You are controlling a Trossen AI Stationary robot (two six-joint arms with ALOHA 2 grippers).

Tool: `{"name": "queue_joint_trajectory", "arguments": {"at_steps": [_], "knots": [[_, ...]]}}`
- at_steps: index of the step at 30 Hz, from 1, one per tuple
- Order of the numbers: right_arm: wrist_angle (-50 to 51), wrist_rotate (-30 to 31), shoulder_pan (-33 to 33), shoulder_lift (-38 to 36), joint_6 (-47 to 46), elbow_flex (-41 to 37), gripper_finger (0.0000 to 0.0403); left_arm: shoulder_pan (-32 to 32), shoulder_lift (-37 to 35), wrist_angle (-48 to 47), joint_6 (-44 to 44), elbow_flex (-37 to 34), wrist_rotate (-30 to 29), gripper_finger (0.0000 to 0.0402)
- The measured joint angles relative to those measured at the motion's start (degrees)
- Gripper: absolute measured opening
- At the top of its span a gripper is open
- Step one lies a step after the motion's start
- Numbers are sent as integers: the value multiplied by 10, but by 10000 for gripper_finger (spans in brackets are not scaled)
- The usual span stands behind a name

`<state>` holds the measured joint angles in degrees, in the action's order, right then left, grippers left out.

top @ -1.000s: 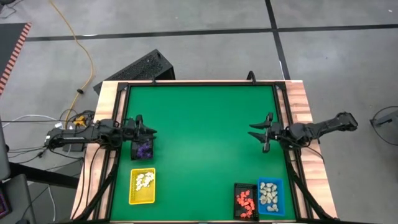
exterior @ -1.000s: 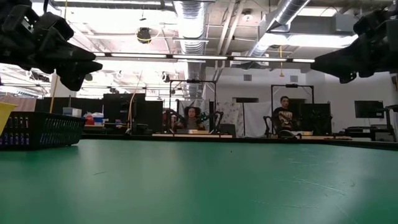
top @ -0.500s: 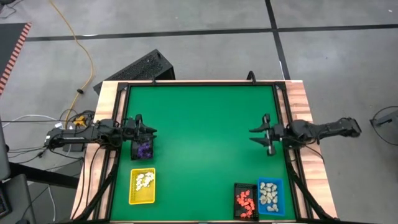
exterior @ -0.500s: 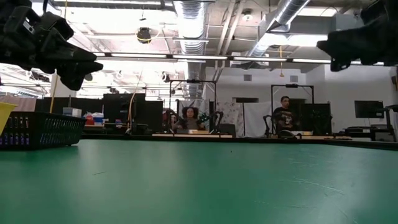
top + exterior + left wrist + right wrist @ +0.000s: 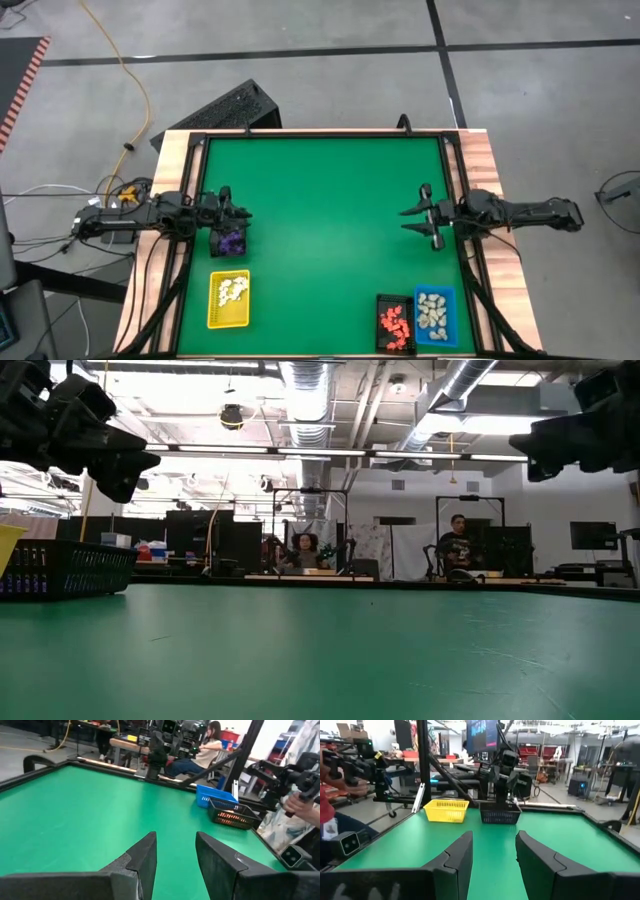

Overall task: Sort Halloween decoration
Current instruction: Return to Home Position

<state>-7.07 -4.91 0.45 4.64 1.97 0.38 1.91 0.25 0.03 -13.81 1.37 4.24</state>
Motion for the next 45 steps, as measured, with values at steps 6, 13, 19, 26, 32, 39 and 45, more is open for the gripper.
{"name": "queue_joint_trajectory", "arguments": {"at_steps": [6,13,19,26,32,39,45], "knots": [[-37,1,3,-24,24,0,164,0,0,-1,16,0,-26,125],[-35,25,1,-45,39,12,164,0,0,3,28,-1,-30,125],[68,82,-6,-45,-37,99,164,0,0,1,26,-1,-11,125],[59,112,15,-45,-12,55,164,0,0,1,35,-1,-2,125],[33,128,13,-43,-18,1,164,0,0,0,37,0,-7,125],[36,174,13,-45,-1,1,164,0,0,-5,36,0,-37,125],[38,183,13,-45,65,1,164,0,0,-6,36,0,-37,125]]}}
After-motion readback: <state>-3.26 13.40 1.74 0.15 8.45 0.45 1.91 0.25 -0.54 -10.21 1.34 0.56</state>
